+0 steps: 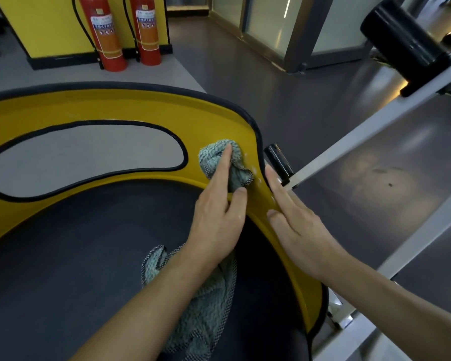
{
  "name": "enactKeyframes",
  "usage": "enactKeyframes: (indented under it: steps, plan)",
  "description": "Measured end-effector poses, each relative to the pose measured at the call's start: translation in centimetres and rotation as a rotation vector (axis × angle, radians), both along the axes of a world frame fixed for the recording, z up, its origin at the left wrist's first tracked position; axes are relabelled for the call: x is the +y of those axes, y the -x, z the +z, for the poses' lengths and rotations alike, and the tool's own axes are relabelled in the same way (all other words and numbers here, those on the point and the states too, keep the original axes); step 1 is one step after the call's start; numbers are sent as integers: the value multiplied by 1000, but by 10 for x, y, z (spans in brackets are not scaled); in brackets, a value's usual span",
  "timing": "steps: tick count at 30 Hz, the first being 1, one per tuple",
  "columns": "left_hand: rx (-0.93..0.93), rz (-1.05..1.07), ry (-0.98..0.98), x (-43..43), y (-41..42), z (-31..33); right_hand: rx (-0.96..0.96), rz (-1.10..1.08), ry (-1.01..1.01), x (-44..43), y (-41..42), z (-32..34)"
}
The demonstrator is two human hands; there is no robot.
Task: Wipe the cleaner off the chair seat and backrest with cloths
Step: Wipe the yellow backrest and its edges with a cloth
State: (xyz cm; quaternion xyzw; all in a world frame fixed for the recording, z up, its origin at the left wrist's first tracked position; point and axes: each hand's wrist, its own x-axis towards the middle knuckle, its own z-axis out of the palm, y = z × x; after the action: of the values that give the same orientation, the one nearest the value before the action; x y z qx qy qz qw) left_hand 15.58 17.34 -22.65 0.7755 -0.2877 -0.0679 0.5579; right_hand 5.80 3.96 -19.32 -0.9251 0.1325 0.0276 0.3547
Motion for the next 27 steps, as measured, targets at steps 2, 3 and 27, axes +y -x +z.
enactKeyframes:
  steps: [2,3,27]
  plan:
    - [-54,45,4,2,-5,0,0,-1,-4,0,0,0]
    - [-106,69,-19,3,-8,2,-1,-2,-7,0,0,0]
    - [-833,-237,-666,14,-66,-24,-49,-7,-22,-3,1,-5]
